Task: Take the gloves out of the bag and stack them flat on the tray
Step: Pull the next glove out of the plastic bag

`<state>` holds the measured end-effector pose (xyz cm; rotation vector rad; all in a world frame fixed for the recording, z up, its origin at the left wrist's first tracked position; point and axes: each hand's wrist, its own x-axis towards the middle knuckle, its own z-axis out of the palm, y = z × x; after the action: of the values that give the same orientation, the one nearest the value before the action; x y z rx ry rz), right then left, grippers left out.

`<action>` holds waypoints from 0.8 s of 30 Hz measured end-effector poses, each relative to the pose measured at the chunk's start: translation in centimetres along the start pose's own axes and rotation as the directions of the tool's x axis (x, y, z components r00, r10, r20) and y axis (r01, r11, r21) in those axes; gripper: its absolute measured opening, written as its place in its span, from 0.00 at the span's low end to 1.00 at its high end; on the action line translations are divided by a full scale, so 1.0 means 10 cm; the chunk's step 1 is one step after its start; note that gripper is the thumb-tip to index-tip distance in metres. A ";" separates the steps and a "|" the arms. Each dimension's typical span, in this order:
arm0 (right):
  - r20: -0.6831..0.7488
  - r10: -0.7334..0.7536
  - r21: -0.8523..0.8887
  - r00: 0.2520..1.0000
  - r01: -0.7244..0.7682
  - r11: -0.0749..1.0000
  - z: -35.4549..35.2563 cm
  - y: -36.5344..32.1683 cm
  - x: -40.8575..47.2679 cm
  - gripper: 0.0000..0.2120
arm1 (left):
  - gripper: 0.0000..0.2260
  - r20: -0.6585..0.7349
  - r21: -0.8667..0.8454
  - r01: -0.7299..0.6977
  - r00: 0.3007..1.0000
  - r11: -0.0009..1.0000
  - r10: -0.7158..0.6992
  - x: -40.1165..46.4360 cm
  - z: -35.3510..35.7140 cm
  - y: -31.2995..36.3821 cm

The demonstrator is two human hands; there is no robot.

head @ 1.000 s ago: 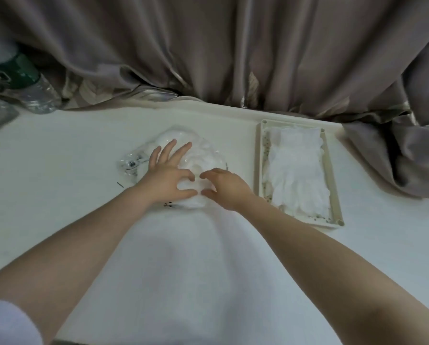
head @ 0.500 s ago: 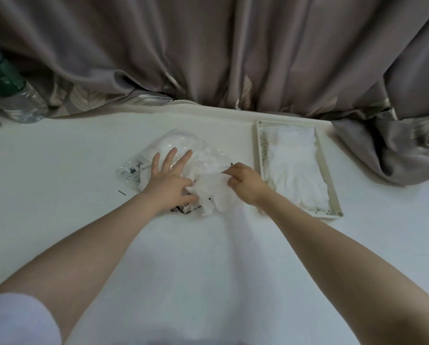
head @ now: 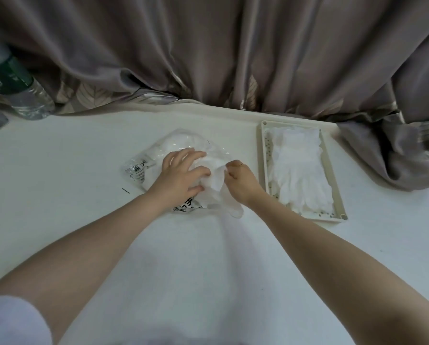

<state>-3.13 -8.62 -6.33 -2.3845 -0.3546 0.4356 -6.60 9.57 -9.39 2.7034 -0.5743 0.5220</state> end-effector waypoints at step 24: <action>0.199 0.459 0.947 0.866 -0.291 0.138 -0.60 -0.07 0.03 0.08 | 0.08 0.661 0.379 -0.037 0.710 0.925 -0.242 0.24 0.11 0.43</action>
<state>-0.57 -11.44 -1.60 -1.1402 0.5437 0.4962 -6.17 4.67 -8.37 3.2408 -0.5230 -0.5450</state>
